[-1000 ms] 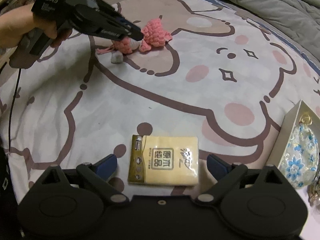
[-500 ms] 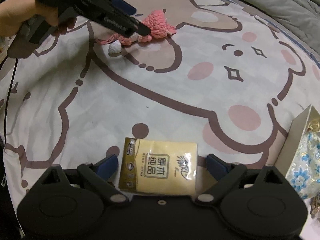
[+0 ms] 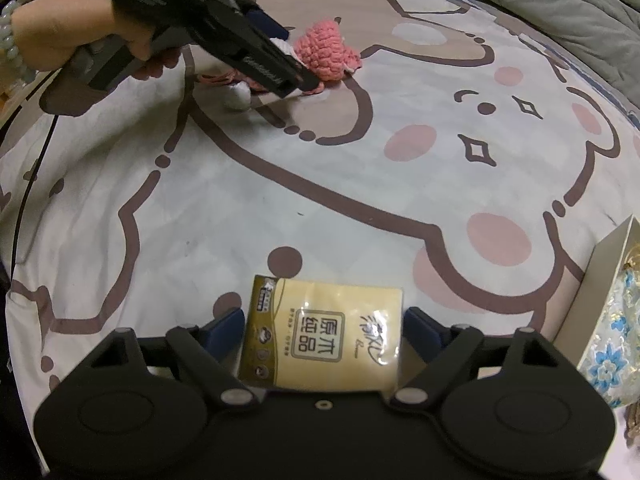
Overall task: Organize objects
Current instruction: 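Lift and carry the pink doll and yellow tissue pack toward the white tray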
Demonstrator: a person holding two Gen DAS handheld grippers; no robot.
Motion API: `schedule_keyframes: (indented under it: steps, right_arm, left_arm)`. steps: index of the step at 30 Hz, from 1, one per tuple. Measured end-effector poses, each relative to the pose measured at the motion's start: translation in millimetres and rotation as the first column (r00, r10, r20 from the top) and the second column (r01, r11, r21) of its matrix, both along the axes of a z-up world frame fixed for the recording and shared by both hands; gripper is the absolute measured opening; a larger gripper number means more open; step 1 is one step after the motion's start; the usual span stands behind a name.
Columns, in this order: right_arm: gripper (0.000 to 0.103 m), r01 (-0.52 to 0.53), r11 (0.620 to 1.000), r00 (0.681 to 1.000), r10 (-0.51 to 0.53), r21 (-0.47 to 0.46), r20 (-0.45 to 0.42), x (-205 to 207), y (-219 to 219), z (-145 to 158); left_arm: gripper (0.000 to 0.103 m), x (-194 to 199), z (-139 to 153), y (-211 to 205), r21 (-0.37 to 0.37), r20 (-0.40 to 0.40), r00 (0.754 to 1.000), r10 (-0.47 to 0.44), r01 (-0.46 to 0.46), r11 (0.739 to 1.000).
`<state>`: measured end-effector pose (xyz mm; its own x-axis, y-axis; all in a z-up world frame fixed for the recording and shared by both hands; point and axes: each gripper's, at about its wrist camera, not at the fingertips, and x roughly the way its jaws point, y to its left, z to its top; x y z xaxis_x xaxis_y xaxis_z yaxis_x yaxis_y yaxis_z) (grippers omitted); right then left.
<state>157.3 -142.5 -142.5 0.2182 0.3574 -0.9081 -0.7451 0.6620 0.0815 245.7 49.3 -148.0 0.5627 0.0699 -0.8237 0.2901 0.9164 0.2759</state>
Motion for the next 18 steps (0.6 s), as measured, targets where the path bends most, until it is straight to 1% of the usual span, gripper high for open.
schedule_keyframes:
  steps: [2,4,5,6,8,9,16,18]
  right_arm:
    - [0.082,-0.001,1.000,1.000,0.001,-0.004,0.007,-1,0,0]
    - [0.077,-0.007,1.000,1.000,0.007,-0.002,0.013,-1,0,0]
    - [0.077,-0.008,1.000,1.000,0.008,0.000,0.015,-1,-1,1]
    - [0.076,-0.008,1.000,1.000,0.008,0.001,0.017,-1,-1,1]
    - [0.076,-0.005,1.000,1.000,0.005,0.003,0.025,-1,-2,3]
    - [0.076,-0.002,1.000,1.000,0.002,0.003,0.031,-1,-3,4]
    - [0.076,0.020,1.000,0.997,-0.021,0.023,0.070,-4,-6,19]
    - [0.076,0.025,0.999,0.996,-0.027,0.025,0.080,-5,-7,23]
  left_arm:
    - [0.053,1,1,-3,0.013,-0.014,1.000,0.007,-0.006,1.000]
    - [0.049,2,4,-3,0.006,-0.023,1.000,0.018,-0.018,1.000]
    - [0.048,1,5,-2,0.002,-0.024,1.000,0.020,-0.020,1.000]
    - [0.043,0,7,-1,-0.003,-0.021,1.000,0.021,-0.021,1.000]
    - [0.041,-3,11,2,-0.011,-0.017,1.000,0.026,-0.027,1.000]
    - [0.036,-4,13,2,-0.015,-0.014,1.000,0.028,-0.028,1.000]
    - [0.036,-11,24,5,-0.044,0.004,0.999,0.043,-0.043,0.998]
    - [0.036,-13,30,6,-0.068,0.011,0.999,0.051,-0.051,0.996]
